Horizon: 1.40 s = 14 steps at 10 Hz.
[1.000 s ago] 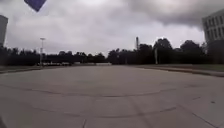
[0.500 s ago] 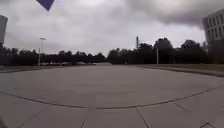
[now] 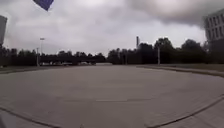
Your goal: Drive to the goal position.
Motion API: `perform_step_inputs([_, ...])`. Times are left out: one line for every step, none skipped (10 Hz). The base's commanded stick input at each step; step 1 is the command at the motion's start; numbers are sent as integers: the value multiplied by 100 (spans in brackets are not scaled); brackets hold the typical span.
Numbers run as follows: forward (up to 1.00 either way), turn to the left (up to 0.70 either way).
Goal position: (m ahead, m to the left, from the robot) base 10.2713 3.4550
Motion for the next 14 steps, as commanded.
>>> perform_step_inputs([100, -4])
perform_step_inputs([100, -4])
perform_step_inputs([100, -4])
perform_step_inputs([100, -4])
perform_step_inputs([100, -4])
perform_step_inputs([100, -4])
perform_step_inputs([100, -4])
perform_step_inputs([100, -4])
perform_step_inputs([100, -4])
perform_step_inputs([100, -4])
perform_step_inputs([100, -4])
perform_step_inputs([100, -4])
perform_step_inputs([100, -4])
perform_step_inputs([100, -4])
